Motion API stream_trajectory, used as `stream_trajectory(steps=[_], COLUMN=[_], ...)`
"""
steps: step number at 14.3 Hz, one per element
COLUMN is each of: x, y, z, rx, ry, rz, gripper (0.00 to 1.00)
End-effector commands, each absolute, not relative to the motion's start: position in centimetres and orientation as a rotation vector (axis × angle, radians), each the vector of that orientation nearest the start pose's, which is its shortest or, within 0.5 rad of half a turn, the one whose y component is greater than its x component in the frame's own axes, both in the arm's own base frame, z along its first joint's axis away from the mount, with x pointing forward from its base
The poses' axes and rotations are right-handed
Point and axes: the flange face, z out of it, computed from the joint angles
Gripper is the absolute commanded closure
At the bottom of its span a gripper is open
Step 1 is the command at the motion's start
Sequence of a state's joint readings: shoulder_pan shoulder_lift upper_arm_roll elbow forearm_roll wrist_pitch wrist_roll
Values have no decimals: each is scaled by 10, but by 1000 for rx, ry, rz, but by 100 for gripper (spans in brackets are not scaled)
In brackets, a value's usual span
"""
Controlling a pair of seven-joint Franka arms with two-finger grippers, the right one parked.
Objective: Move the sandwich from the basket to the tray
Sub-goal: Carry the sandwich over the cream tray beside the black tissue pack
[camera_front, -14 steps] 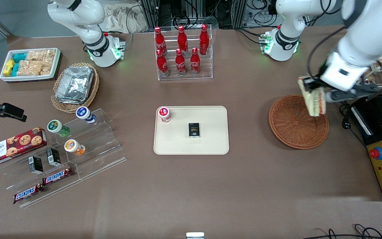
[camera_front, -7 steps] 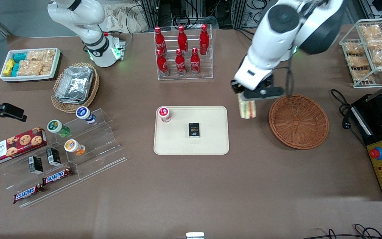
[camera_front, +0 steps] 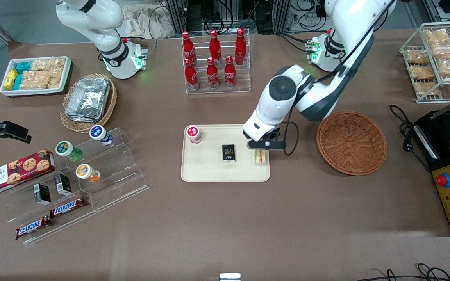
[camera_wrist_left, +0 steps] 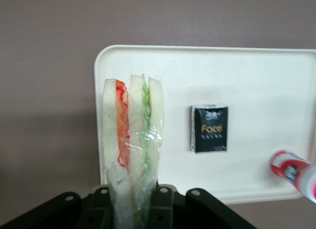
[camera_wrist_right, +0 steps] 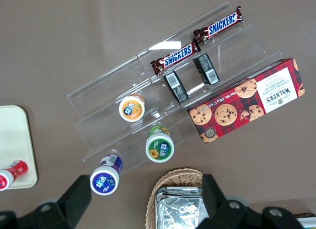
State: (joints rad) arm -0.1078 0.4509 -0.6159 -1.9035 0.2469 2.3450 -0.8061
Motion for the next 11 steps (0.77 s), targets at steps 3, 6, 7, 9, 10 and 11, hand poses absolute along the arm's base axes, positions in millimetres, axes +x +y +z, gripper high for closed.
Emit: stream_trajectory(steps=[3, 6, 7, 9, 10, 11], x=[492, 488, 487, 486, 489, 490], y=[-427, -426, -427, -427, -425, -424], z=[248, 232, 228, 223, 223, 226], rx=[-3188, -3160, -3160, -3155, -3154, -3157], ry=[2, 7, 7, 23, 14, 0], rz=[-137, -145, -136, -133, -138, -139], gripper=[100, 100, 93, 1, 0, 0])
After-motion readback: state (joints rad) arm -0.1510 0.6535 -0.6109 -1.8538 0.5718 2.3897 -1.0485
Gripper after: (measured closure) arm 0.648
